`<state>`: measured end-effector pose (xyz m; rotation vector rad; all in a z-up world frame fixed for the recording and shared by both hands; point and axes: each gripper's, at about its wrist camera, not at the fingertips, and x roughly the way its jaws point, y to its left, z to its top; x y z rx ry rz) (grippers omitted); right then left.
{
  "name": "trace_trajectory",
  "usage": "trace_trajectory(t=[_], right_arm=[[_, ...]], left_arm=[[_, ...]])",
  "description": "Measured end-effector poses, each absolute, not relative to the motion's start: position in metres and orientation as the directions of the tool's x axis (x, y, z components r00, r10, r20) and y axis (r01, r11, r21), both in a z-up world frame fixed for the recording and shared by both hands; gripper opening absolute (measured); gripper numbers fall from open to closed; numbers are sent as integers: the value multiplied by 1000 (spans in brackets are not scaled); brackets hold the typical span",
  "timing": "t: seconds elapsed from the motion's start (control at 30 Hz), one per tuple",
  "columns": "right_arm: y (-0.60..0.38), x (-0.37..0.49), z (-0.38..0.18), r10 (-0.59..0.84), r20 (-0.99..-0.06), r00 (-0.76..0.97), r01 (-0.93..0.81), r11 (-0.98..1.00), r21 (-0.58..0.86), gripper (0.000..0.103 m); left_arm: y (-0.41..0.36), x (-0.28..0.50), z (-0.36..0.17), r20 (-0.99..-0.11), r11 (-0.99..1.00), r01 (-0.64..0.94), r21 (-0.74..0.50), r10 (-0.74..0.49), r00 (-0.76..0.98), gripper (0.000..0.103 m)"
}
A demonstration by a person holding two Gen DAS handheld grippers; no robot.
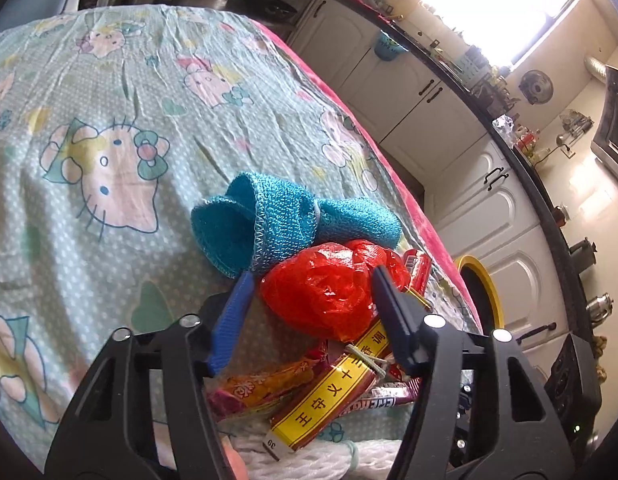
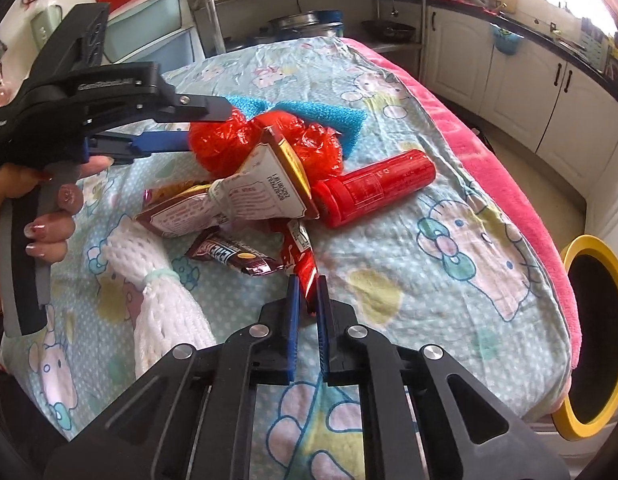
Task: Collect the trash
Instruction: 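Grasp the red wrapper strip with the right tool while the left tool grasps the red mesh bag, then carry the red wrapper and red mesh bag toward the yellow bin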
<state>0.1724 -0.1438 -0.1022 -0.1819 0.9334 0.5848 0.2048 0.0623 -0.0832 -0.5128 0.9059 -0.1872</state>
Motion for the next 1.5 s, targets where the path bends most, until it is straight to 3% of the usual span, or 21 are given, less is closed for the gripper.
trace_trajectory(t=[0.27, 0.43, 0.93, 1.5], right_arm=[[-148, 165, -95, 394, -795, 461, -558, 826, 85, 4], [-155, 161, -88, 394, -788, 474, -553, 829, 82, 4], [-182, 147, -60, 371, -761, 532, -522, 852, 50, 3], [-230, 145, -31, 321, -715, 622, -422, 906, 40, 3]], left_arm=[[61, 205, -85, -707, 867, -44, -497, -374, 600, 18], [60, 200, -78, -703, 879, -17, -477, -370, 607, 7], [55, 177, -27, -631, 902, 76, -426, -356, 689, 5], [-2, 180, 4, -584, 904, 208, -374, -404, 704, 5]])
